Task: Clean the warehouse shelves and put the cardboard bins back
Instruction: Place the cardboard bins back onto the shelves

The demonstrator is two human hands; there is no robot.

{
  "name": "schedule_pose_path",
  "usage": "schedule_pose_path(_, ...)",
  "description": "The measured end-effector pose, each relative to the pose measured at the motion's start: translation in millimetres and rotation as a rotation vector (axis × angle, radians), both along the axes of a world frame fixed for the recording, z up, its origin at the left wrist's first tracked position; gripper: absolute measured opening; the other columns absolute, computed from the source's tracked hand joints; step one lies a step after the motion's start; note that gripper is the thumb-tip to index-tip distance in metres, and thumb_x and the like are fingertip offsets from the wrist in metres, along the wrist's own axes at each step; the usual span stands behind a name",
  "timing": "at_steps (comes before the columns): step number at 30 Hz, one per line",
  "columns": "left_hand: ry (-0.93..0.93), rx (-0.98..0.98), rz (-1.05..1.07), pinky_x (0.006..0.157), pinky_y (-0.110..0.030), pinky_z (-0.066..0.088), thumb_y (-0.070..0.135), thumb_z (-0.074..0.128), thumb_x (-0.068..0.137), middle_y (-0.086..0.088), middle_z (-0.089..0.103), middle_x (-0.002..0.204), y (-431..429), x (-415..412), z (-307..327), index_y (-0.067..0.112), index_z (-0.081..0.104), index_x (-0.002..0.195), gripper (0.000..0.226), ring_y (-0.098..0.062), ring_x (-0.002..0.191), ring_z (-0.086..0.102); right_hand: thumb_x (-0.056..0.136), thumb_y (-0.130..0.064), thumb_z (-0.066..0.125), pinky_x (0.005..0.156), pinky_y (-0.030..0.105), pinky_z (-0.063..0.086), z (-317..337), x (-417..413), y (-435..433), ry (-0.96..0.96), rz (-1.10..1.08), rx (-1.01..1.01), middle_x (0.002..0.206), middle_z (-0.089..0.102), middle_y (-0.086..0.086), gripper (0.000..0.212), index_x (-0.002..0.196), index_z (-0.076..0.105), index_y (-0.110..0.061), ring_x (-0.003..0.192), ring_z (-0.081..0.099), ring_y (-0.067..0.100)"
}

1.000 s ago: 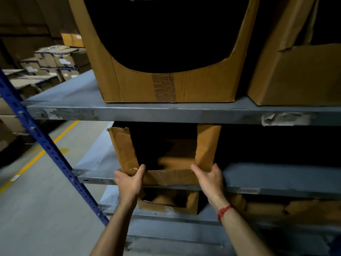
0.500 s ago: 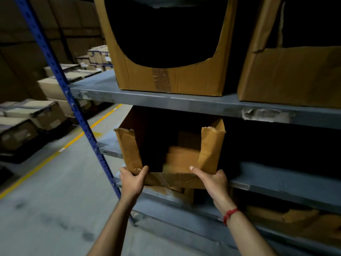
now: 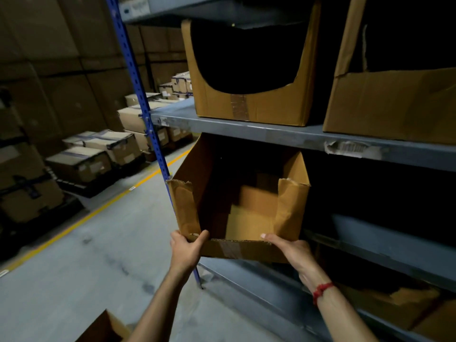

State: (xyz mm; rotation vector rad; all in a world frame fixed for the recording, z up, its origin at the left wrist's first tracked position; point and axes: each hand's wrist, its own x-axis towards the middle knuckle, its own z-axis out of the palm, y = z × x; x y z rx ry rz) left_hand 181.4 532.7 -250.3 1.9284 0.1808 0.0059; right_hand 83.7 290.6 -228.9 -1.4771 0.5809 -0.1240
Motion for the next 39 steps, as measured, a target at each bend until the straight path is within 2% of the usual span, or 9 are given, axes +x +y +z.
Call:
schedule_pose_path(9,0.005,-0.04,0.068,0.088,-0.05,0.052,0.055,0.073,0.065,-0.013,0.05,0.106,35.3,-77.3,-14.6,0.024,0.04,0.09,0.053,-0.03,0.099,0.055,0.074,-0.034,0.085,0.045,0.01,0.041,1.8,-62.0,29.1,0.042,0.06,0.015,0.08,0.065,-0.009,0.028,0.089,0.067,-0.019,0.071,0.059,0.003)
schedule_pose_path(15,-0.032,-0.087,0.118,0.079,-0.041,0.053,0.042,0.081,0.075,-0.016,0.052,0.108,68.6,-164.1,-35.1,0.03,0.039,0.096,0.048,-0.028,0.098,0.058,0.074,-0.027,0.086,0.042,0.013,0.046,-17.1,-128.7,53.1,0.114,0.158,0.096,0.08,0.068,-0.003,0.028,0.09,0.065,-0.018,0.069,0.064,0.008)
schedule_pose_path(21,-0.022,-0.178,0.16,0.076,-0.017,0.047,0.006,0.081,0.08,0.013,0.056,0.108,95.8,-247.1,-32.5,0.024,0.039,0.131,0.068,-0.009,0.099,0.058,0.07,-0.033,0.088,0.088,0.043,0.056,-58.6,-187.4,89.5,0.161,0.146,0.114,0.093,0.073,0.003,0.031,0.091,0.069,-0.02,0.09,0.069,0.023)
schedule_pose_path(24,-0.01,-0.159,0.218,0.091,-0.027,0.047,0.004,0.084,0.075,0.01,0.054,0.114,111.2,-280.4,-23.4,0.015,0.039,0.143,0.082,-0.013,0.106,0.054,0.07,-0.038,0.087,0.089,0.041,0.053,-82.6,-205.4,106.8,0.136,0.146,0.07,0.096,0.07,0.002,0.042,0.103,0.069,-0.02,0.092,0.066,0.021)
schedule_pose_path(29,0.034,-0.094,0.277,0.094,-0.038,0.054,0.028,0.094,0.061,0.013,0.06,0.107,136.9,-324.7,-14.1,0.016,0.052,0.129,0.081,-0.015,0.109,0.058,0.077,-0.033,0.083,0.064,0.021,0.038,-95.9,-220.9,124.0,0.059,0.198,-0.003,0.096,0.064,-0.005,0.043,0.113,0.064,-0.018,0.086,0.058,0.006)
schedule_pose_path(32,0.016,-0.143,0.291,0.084,-0.046,0.06,0.064,0.091,0.05,-0.002,0.072,0.104,148.6,-347.5,-4.8,0.014,0.065,0.108,0.08,-0.025,0.102,0.069,0.078,-0.034,0.082,0.069,0.025,0.039,-103.0,-218.6,119.2,0.084,0.28,0.021,0.093,0.058,-0.012,0.042,0.113,0.058,-0.026,0.082,0.052,0.001)
schedule_pose_path(35,0.008,-0.102,0.217,0.082,-0.051,0.06,0.093,0.064,0.052,-0.012,0.072,0.102,164.3,-359.7,12.2,0.009,0.067,0.105,0.1,-0.032,0.099,0.07,0.079,-0.034,0.081,0.077,0.029,0.04,-114.2,-215.5,110.0,0.1,0.351,0.025,0.095,0.06,-0.009,0.039,0.111,0.059,-0.026,0.085,0.054,0.004)
schedule_pose_path(37,0.082,-0.097,0.135,0.095,-0.06,0.052,0.102,0.047,0.053,-0.016,0.068,0.12,179.7,-362.9,24.0,0.006,0.061,0.124,0.12,-0.035,0.113,0.064,0.078,-0.033,0.082,0.067,0.026,0.04,-122.0,-216.3,104.9,0.116,0.399,-0.004,0.098,0.064,-0.003,0.038,0.109,0.063,-0.024,0.088,0.058,0.01)
schedule_pose_path(39,0.239,-0.173,0.07,0.107,-0.065,0.04,0.103,0.038,0.059,-0.009,0.048,0.15,188.6,-365.7,41.0,0.024,0.039,0.151,0.121,-0.037,0.136,0.046,0.074,-0.034,0.085,0.063,0.025,0.041,-128.6,-217.5,101.7,0.119,0.435,-0.013,0.101,0.067,0.003,0.042,0.109,0.065,-0.021,0.09,0.062,0.016)
